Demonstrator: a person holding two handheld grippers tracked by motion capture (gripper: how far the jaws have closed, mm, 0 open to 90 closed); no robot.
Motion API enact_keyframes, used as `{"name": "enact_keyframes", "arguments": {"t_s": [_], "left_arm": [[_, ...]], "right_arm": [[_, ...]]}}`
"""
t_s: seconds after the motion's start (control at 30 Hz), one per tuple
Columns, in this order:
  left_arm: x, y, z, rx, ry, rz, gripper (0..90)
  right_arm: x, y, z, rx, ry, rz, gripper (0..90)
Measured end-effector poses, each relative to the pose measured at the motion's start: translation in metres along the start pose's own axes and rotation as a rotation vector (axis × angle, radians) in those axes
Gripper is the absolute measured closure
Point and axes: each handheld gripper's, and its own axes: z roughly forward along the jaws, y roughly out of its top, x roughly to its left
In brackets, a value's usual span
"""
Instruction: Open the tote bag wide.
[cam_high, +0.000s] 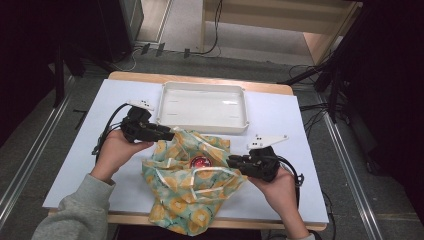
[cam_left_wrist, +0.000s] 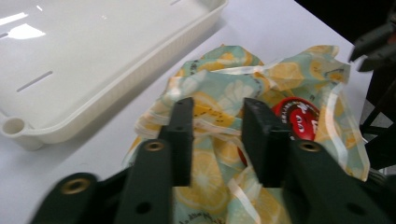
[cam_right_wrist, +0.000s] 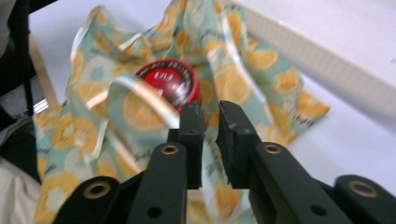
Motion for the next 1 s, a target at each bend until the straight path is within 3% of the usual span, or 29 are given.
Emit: {"name": "enact_keyframes", "arguments": {"t_s": [0.1,0.27,0.5,0.6,0.77,1.0], "left_arm": [[-0.009,-0.004,0.0,-0.002,-0.02,0.009,82.1],[-0.021,-0.012,0.007,0.038,-0.03,0.019,89.9],[-0.032,-0.021,0.005,0.026,-0.063,0.014,90.0],[-0.036,-0.028,0.008,0.031,-0.063,0.002,90.0],[-0.041,-0.041,0.012,0.03,-0.064,-0.025,90.0],[-0.05,-0.057,0.027,0.073,-0.055,-0.035,90.0]], "right_arm": [[-0.006,0.008,0.006,-0.018,0.003,-0.001,83.7],[-0.013,0.013,0.023,-0.012,0.018,0.013,88.8],[-0.015,0.027,0.036,0.016,0.027,-0.028,90.0],[-0.017,0.029,0.041,0.021,0.045,-0.023,90.0],[-0.015,0.019,0.049,0.029,0.066,-0.021,90.0],[-0.009,0.006,0.059,0.103,0.057,-0.051,90.0]]}}
